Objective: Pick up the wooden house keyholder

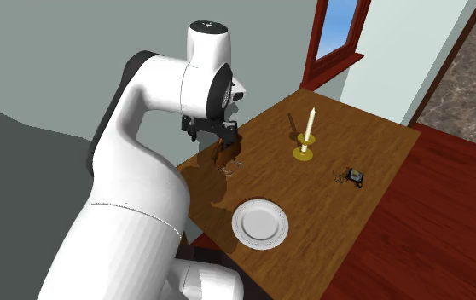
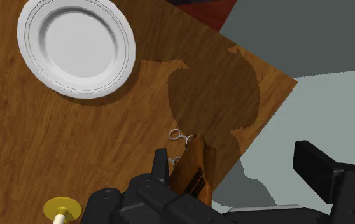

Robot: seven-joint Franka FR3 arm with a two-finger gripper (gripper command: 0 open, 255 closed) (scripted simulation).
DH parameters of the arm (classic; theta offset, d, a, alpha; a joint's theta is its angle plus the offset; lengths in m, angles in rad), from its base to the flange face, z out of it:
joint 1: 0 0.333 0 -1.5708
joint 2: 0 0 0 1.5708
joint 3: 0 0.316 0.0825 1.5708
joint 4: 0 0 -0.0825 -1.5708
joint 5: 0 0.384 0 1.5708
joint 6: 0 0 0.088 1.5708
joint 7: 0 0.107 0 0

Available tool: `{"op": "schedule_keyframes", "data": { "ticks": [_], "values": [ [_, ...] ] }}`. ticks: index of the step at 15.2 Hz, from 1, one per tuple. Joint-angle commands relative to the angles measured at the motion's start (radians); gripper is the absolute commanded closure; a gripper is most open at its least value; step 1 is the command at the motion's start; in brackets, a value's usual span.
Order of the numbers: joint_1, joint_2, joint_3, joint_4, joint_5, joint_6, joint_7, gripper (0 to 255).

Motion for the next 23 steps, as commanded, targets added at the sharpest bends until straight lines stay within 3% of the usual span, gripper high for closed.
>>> {"op": "schedule_keyframes", "data": {
  "ticks": [1,12,23],
  "values": [
    [0.0,0.0,0.0,0.0,0.0,0.0,0.0,0],
    [0.029,0.264,-0.061,-0.095,-0.049,0.325,-0.2,0],
    [0.059,0.644,-0.11,-0.023,-0.051,0.604,-0.391,0]
  ]
}}
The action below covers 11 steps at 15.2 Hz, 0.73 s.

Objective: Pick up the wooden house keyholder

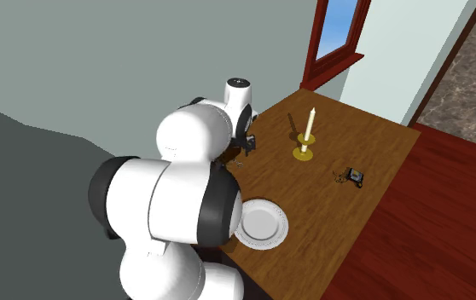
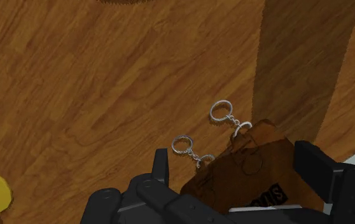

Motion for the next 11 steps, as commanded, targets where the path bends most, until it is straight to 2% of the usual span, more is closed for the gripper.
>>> {"op": "schedule_keyframes", "data": {
  "ticks": [1,7,11],
  "values": [
    [0.004,0.078,-0.008,0.026,0.005,0.048,-0.038,0],
    [0.007,0.309,-0.013,0.141,0.026,0.15,-0.14,0],
    [0.005,0.355,-0.01,0.14,0.036,0.195,-0.156,0]
  ]
}}
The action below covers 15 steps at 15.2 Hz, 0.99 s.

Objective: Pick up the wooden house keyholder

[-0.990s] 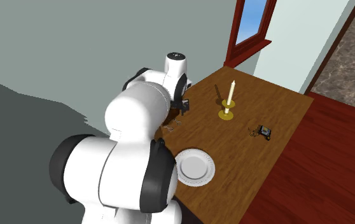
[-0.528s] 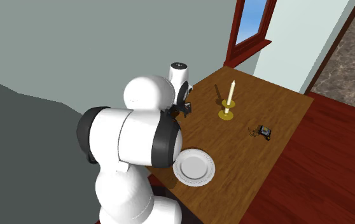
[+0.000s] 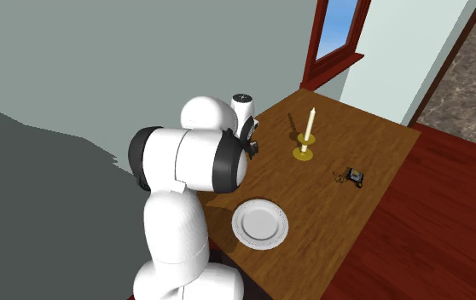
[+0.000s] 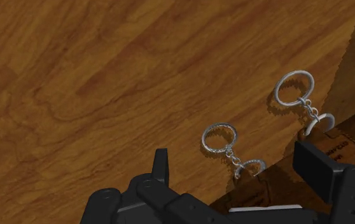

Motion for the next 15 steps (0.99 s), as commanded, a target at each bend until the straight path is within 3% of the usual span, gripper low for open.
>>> {"op": "schedule_keyframes", "data": {
  "ticks": [1,6,7,15],
  "values": [
    [0.0,0.02,0.001,-0.006,0.006,0.027,-0.006,0],
    [-0.002,0.051,0.004,-0.021,0.016,0.071,-0.014,0],
    [-0.002,0.051,0.004,-0.021,0.016,0.071,-0.015,255],
    [-0.003,0.051,0.003,-0.019,0.017,0.07,-0.016,255]
  ]
}}
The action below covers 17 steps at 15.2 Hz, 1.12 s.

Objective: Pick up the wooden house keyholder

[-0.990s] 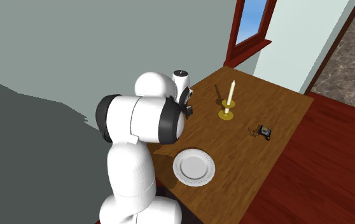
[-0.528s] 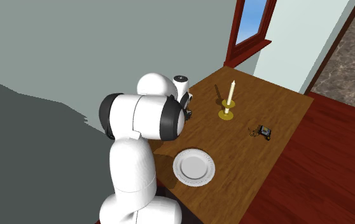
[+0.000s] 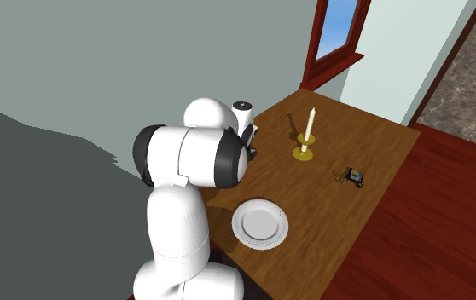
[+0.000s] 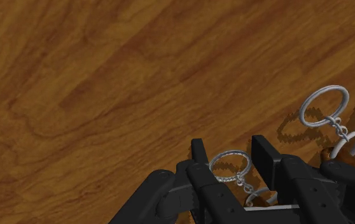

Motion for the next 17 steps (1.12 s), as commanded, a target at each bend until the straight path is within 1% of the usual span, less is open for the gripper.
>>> {"op": "schedule_keyframes", "data": {
  "ticks": [1,16,17],
  "values": [
    [0.001,-0.001,0.0,-0.001,0.0,0.001,0.002,255],
    [0.005,-0.112,-0.006,0.078,-0.037,-0.187,0.032,255],
    [0.005,-0.113,-0.006,0.079,-0.037,-0.189,0.032,255]
  ]
}}
